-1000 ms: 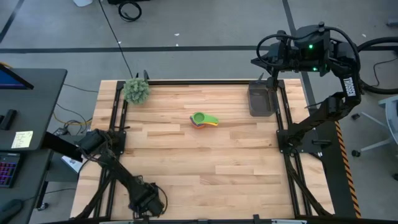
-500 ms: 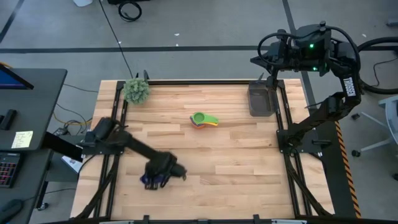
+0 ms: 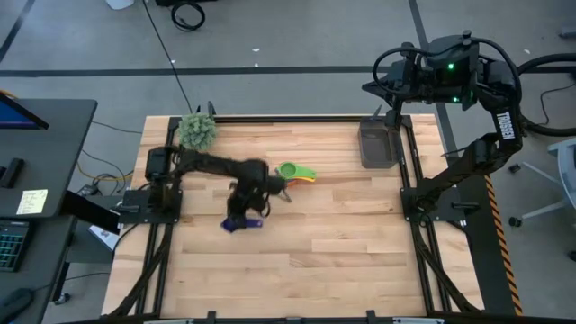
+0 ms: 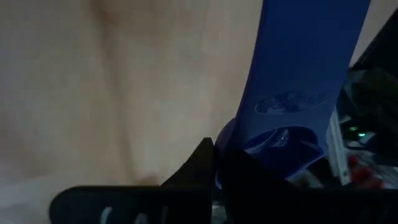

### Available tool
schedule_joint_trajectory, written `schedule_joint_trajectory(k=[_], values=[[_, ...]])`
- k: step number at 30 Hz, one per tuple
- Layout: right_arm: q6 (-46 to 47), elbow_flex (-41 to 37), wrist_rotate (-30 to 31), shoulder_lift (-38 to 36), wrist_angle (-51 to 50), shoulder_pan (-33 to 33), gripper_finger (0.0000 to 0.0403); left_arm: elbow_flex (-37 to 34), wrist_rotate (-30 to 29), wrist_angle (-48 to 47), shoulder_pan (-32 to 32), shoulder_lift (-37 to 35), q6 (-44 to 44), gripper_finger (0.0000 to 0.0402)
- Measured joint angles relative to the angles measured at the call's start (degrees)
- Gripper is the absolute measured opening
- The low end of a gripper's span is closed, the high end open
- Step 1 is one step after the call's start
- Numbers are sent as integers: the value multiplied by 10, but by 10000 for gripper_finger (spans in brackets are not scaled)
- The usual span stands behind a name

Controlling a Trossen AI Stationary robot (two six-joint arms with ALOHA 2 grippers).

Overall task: Nest measuring cups in basket
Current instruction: Stack the purple measuring cup on top of the green measuring cup

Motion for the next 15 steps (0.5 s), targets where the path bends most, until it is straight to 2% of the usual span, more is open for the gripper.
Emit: schedule_joint_trajectory(k=[6, 10, 15], values=[[0, 0, 0, 0, 0, 0, 11, 163, -128, -65, 68, -1, 72, 14], [0, 0, 0, 0, 0, 0, 11, 261, -179, -62, 102, -1, 104, 14], [0, 0, 0, 0, 0, 0, 11, 344, -224, -57, 136, 13, 135, 14]])
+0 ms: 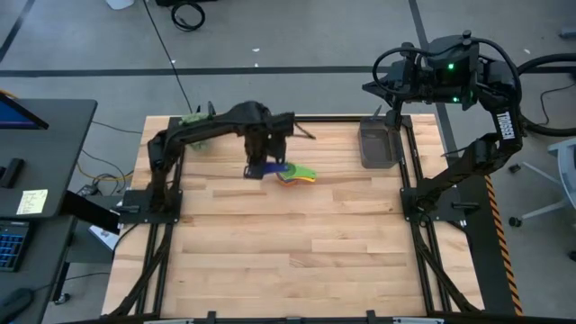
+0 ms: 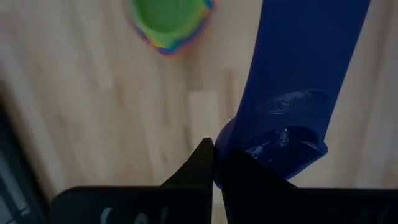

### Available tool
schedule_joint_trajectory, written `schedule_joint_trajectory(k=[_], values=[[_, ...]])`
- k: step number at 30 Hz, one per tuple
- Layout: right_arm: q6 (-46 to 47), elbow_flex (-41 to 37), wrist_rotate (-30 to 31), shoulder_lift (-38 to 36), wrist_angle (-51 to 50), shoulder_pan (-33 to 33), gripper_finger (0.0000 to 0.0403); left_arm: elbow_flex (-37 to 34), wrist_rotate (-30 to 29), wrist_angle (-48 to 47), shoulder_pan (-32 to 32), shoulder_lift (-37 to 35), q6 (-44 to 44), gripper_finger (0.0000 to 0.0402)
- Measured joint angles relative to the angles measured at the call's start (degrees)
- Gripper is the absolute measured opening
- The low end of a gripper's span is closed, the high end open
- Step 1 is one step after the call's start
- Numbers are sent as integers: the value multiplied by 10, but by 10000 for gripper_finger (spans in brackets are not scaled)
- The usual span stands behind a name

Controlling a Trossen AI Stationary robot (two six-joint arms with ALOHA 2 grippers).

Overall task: Nest measuring cups in basket
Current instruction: Stack the purple measuring cup on top of the green measuring cup

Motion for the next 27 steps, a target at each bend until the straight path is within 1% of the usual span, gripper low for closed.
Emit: schedule_joint_trajectory(k=[3, 6, 10, 12, 17, 22, 27], values=[[4, 0, 0, 0, 0, 0, 11, 45, -4, -1, 16, 30, 21, 14], [7, 0, 0, 0, 0, 0, 11, 83, -2, 12, 32, 60, 24, 14], [7, 0, 2, 0, 0, 0, 11, 113, -1, 48, 48, 97, 23, 14], [7, 0, 5, 0, 0, 0, 11, 120, 3, 52, 51, 120, 23, 14], [7, 0, 5, 0, 0, 0, 11, 125, 37, 45, 48, 161, 38, 14], [7, 0, 6, 0, 0, 0, 11, 124, 43, 61, 40, 187, 40, 14], [7, 0, 6, 0, 0, 0, 11, 124, 44, 101, 25, 206, 42, 14]])
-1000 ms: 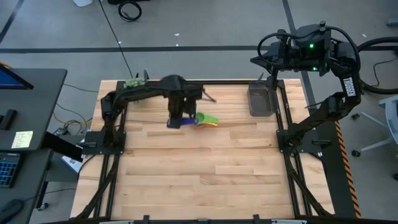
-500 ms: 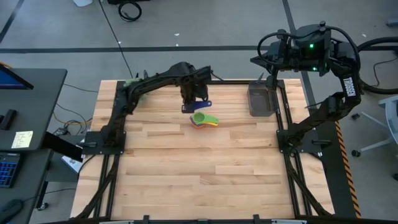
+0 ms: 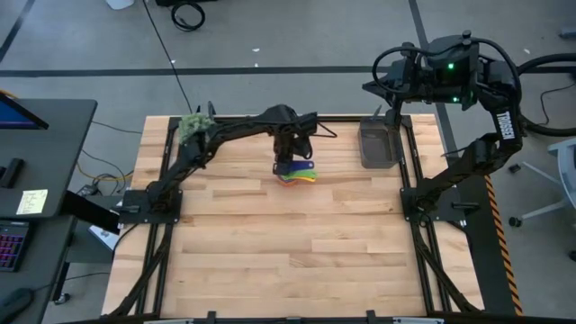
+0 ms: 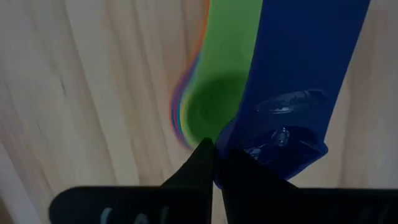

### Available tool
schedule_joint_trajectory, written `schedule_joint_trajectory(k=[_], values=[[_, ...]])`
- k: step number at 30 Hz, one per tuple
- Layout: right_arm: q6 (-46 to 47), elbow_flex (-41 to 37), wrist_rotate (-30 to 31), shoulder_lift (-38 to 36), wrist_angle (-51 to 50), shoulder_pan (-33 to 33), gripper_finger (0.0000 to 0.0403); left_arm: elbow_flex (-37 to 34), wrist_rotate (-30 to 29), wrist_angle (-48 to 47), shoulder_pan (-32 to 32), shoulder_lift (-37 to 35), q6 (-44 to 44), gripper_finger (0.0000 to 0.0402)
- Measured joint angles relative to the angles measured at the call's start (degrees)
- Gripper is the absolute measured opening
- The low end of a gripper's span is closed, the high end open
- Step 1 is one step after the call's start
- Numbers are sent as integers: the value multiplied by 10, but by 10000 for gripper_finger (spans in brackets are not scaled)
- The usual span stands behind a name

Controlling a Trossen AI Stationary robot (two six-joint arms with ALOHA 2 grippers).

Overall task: Nest measuring cups in basket
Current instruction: Stack the purple measuring cup on top of the green measuring cup

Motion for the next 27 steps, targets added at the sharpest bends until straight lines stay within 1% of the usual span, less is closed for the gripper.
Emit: schedule_joint_trajectory(k=[2, 6, 15, 22, 27], values=[[0, 0, 0, 0, 0, 0, 11, 0, -1, 12, -4, 8, 1, 14], [0, 0, 0, 0, 0, 0, 11, 0, -9, 8, -9, 30, 5, 14], [0, 0, -1, 2, 0, 0, 11, 0, -23, 3, -5, 32, 5, 14], [-1, 0, -1, 4, 0, 0, 11, 0, -34, -16, -6, 34, 5, 69], [-2, 0, 0, 4, -1, 0, 11, 0, -34, -25, -12, 31, 4, 77]])
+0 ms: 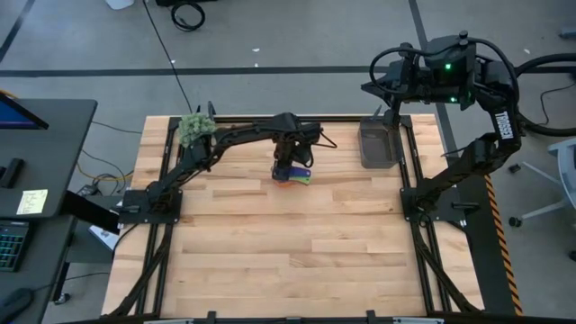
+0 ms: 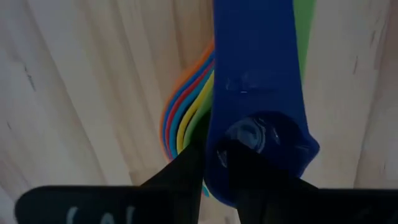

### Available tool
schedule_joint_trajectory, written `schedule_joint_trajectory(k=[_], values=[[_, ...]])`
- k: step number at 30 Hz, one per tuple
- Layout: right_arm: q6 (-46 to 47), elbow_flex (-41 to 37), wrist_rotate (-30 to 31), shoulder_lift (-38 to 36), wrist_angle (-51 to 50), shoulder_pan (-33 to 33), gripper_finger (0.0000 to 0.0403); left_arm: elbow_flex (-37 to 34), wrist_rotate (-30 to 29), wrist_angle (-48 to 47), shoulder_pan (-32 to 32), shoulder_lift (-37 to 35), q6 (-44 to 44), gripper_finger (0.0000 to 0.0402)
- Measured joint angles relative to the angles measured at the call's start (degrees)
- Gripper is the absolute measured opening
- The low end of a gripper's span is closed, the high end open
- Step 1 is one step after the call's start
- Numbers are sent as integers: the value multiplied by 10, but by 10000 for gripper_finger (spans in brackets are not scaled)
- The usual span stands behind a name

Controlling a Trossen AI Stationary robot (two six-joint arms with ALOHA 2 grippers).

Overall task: Nest measuring cups in basket
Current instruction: Stack the purple measuring cup on top of the green measuring cup, then put the stack of measuring cups into the black bin

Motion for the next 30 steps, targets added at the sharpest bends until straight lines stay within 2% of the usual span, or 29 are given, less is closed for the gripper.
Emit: schedule_joint_trajectory(k=[8, 13, 15, 17, 19, 25, 27, 30], values=[[0, 0, 0, 0, 0, 0, 11, 41, -16, -16, -6, 0, -4, 74], [0, 0, 0, 0, -1, 0, 11, 77, -61, -23, -6, -2, -4, 75], [0, 0, 0, 0, -7, 0, 11, 77, -87, -25, -6, -8, -21, 75], [1, 0, 0, 0, -14, 0, 12, 78, -87, -39, -3, -13, -64, 75], [8, 0, 0, 0, -22, 0, 12, 76, -42, -57, 4, -22, -119, 75], [38, 0, 0, 0, -33, 0, 12, 74, 163, -87, 38, -46, -228, 75], [38, 0, 0, 0, -34, 0, 11, 74, 196, -87, 45, -57, -237, 75], [38, 0, 0, 0, -37, 0, 9, 74, 207, -87, 55, -82, -253, 75]])
